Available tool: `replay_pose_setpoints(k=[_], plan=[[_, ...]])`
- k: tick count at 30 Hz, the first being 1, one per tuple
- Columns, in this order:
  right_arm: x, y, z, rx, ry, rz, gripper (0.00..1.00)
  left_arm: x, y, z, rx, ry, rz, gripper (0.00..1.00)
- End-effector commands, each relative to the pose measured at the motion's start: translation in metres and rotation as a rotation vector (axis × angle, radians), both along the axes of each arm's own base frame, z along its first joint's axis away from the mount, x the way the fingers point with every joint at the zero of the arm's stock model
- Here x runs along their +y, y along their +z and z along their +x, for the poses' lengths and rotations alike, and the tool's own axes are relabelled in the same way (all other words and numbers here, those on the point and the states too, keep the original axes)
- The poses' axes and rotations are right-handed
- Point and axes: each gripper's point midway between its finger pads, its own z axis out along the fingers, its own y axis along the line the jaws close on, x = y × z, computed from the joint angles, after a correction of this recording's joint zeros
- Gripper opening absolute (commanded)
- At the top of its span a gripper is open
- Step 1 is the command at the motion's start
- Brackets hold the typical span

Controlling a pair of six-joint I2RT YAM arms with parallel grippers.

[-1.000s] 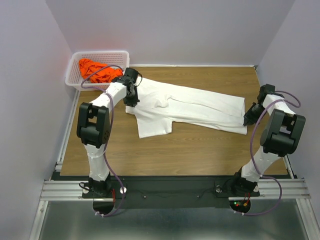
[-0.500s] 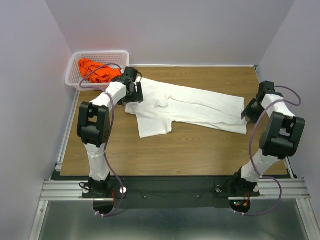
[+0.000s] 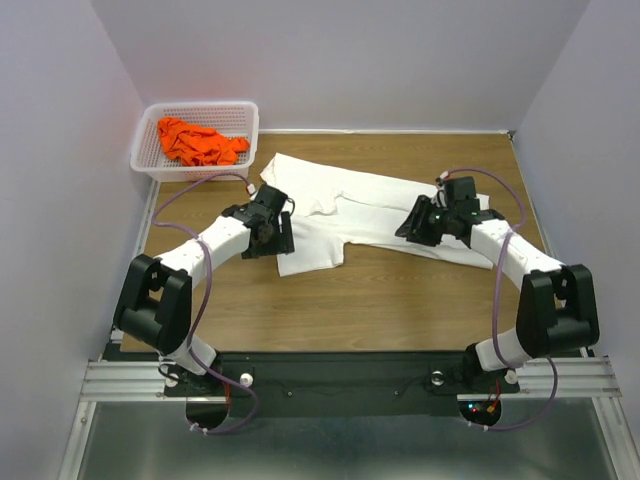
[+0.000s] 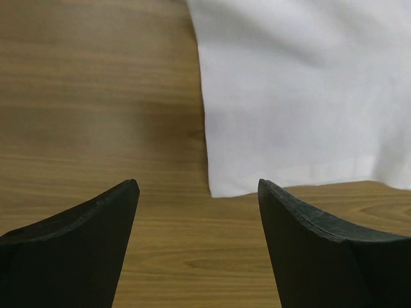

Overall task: Fold and stack the t-shirts
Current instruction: Fold the tshirt

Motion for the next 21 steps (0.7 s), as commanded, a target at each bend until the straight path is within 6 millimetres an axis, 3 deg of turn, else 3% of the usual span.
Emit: replay_pose_setpoints(k=[1, 6, 11, 17, 21], plan=[[0.051, 0.013, 0.011, -0.096, 0.11, 0.137, 0.48, -0.005, -0.015, -0.012, 0.017, 0.051, -0.027, 0.84], [0.09, -0.006, 0.005, -0.071, 0.196, 0.187, 0.47, -0.007, -0.041, -0.024, 0.07, 0.054, -0.004, 0.73], [0.123, -0.021, 0.003, -0.052, 0.244, 0.239, 0.45, -0.013, -0.053, -0.025, 0.086, 0.049, 0.013, 0.62], [0.151, -0.04, -0.004, -0.008, 0.287, 0.26, 0.45, -0.021, -0.064, -0.029, 0.112, 0.035, 0.024, 0.6], [0.168, -0.053, -0.013, 0.022, 0.32, 0.256, 0.44, -0.022, -0.074, -0.033, 0.142, 0.025, 0.035, 0.52]])
